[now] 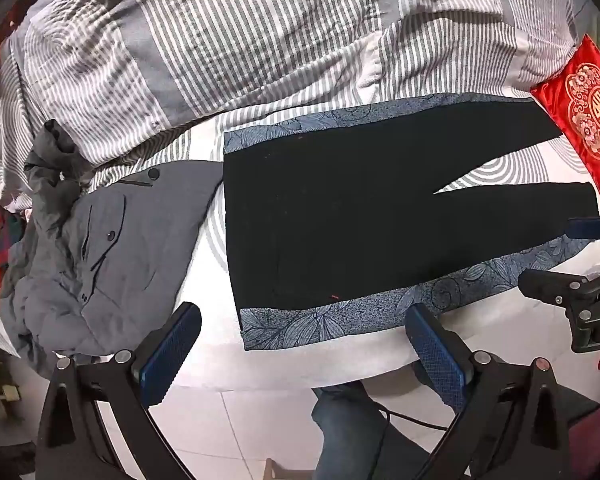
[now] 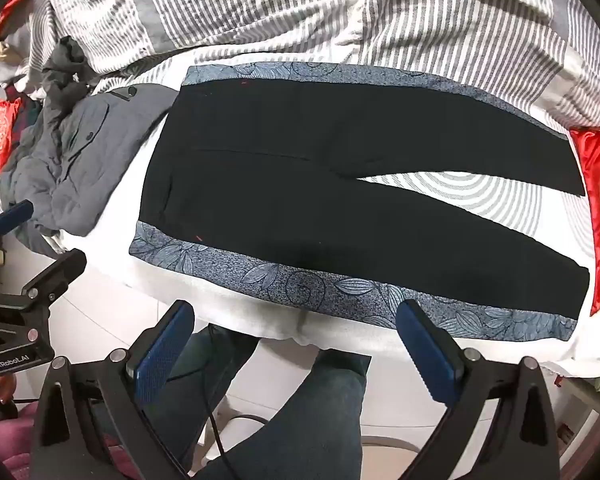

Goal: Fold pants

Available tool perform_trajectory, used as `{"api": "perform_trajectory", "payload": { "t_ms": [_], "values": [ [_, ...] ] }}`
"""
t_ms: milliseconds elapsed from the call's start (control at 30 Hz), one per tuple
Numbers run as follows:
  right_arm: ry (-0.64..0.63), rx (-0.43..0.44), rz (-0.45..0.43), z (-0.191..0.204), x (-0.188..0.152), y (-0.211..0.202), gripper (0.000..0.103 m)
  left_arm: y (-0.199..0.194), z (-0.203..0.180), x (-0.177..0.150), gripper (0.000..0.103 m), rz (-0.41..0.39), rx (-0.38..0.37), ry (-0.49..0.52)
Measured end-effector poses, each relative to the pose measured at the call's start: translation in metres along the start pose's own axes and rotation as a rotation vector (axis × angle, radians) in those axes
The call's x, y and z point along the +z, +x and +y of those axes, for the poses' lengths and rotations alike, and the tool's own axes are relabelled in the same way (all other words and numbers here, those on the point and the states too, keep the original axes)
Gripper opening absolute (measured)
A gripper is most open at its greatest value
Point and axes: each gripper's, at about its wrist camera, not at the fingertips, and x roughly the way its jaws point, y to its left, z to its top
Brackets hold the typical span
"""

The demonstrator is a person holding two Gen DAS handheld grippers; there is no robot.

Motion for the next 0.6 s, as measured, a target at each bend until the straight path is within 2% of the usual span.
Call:
{"api": "perform_trajectory", "payload": {
  "t_ms": [600],
  "values": [
    [0.002, 0.020, -0.013, -0.0068, -0.0001, -0.0018, 0.101, -0.0023, -0.0056, 0.0008, 0.102, -0.008, 0.021, 0.003]
  ]
}}
